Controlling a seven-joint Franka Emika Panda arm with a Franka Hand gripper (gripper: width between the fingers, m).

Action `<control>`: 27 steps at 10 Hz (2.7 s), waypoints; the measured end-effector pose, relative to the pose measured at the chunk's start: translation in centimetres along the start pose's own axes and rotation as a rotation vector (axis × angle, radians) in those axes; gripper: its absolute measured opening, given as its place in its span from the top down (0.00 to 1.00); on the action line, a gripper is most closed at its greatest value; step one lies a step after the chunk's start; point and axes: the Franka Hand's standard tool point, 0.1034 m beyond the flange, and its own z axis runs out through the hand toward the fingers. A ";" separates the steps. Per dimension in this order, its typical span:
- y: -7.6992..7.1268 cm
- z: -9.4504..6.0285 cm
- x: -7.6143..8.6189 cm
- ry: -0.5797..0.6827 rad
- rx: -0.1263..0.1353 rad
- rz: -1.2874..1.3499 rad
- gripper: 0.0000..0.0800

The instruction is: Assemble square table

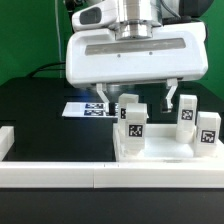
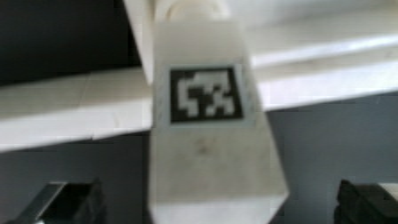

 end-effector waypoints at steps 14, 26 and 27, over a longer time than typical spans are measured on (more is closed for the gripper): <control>1.2 1.4 -0.9 -0.379 0.025 0.049 0.50; -1.3 2.2 -2.2 -0.203 -0.088 1.264 0.64; -1.2 2.1 -2.1 -0.205 -0.086 1.297 0.64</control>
Offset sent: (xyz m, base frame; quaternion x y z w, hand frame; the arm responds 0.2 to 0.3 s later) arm 0.0091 -0.0073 -0.0094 -0.0489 -0.1726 0.0267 0.9834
